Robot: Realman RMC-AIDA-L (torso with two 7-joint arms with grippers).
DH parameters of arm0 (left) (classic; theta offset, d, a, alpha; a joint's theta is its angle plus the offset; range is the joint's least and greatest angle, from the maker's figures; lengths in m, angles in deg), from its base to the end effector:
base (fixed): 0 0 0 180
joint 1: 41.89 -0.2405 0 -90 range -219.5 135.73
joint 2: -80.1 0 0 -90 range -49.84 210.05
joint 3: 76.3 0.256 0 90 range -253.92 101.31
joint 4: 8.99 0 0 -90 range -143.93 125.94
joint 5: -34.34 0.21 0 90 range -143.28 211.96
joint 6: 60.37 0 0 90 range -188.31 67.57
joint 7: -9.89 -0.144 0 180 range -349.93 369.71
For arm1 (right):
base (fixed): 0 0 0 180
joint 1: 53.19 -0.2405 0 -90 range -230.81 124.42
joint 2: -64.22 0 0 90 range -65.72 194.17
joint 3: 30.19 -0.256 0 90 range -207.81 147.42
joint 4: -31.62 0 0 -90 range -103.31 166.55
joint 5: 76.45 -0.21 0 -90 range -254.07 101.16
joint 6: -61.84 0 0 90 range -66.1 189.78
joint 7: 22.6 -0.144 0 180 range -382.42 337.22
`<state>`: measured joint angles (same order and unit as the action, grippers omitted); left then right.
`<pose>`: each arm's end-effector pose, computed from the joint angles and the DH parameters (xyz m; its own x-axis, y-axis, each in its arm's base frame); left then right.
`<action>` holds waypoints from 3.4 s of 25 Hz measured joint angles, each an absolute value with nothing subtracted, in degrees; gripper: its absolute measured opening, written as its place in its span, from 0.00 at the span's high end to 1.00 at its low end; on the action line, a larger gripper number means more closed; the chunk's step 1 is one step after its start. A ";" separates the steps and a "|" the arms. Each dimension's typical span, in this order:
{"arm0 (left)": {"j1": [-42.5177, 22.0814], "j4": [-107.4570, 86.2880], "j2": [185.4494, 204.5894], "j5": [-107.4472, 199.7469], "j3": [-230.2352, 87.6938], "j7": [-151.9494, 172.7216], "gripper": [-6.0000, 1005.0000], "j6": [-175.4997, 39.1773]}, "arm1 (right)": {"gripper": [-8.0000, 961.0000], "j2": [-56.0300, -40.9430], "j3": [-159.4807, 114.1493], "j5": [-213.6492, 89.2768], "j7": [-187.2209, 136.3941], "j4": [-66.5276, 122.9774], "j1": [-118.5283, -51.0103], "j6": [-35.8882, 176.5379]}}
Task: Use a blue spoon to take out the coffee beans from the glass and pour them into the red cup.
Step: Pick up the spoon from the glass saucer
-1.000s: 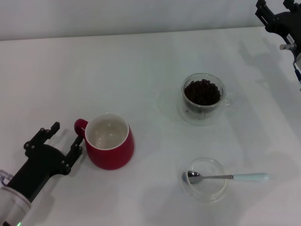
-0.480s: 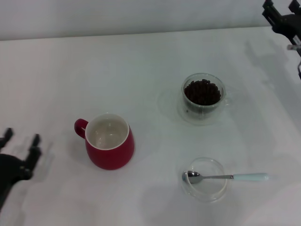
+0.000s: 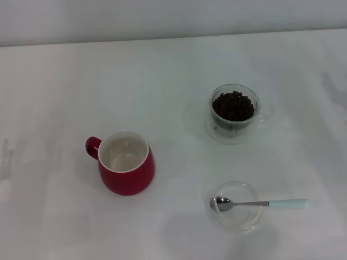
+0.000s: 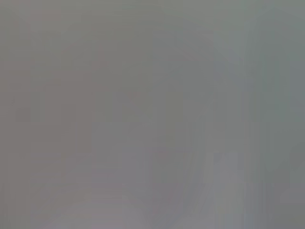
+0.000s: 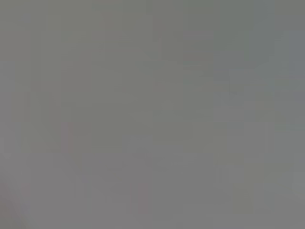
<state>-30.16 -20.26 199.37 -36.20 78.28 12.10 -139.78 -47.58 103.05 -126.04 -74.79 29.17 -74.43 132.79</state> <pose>-0.3637 0.2392 -0.0164 0.7357 -0.0547 0.6751 0.6740 -0.0380 -0.7377 0.3912 0.3057 0.0585 0.2323 -0.0103 -0.9726 -0.9713 -0.0552 -0.2314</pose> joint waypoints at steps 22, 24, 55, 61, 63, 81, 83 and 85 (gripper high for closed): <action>-25.32 -16.90 199.43 -46.58 78.34 18.87 0.18 -138.65 | 0.15 -49.98 111.95 -119.33 -90.83 33.67 -57.86 143.56; -25.31 -17.13 199.51 -46.83 78.39 18.87 0.15 -138.65 | 0.15 -50.01 111.97 -117.74 -91.98 34.55 -57.42 144.97; -21.22 -18.03 199.45 -47.10 78.29 18.71 0.11 -138.15 | 0.15 -50.16 112.23 -99.22 -103.94 40.46 -53.09 158.41; -20.90 -17.92 199.46 -47.08 78.29 18.76 0.11 -138.14 | 0.15 -50.41 112.54 -95.05 -103.86 40.10 -53.81 158.72; -20.89 -18.03 199.46 -47.04 78.29 18.76 0.11 -138.15 | 0.15 -50.49 112.62 -94.09 -103.71 39.71 -54.08 158.62; -21.49 -18.28 199.55 -46.84 78.74 18.83 0.11 -138.15 | 0.30 -50.65 112.81 -89.60 -103.55 37.41 -57.14 155.18; -21.49 -18.28 199.55 -46.83 78.74 18.83 0.11 -138.15 | 0.30 -50.64 112.81 -89.60 -103.54 37.33 -57.26 155.15; -21.50 -18.31 199.55 -46.73 78.74 18.84 0.11 -138.15 | 0.31 -50.64 112.82 -89.48 -103.55 37.14 -57.40 155.15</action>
<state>-21.50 -18.31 199.55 -46.73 78.74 18.84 -138.15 -50.64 112.82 -89.48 -103.55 37.14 -57.40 155.15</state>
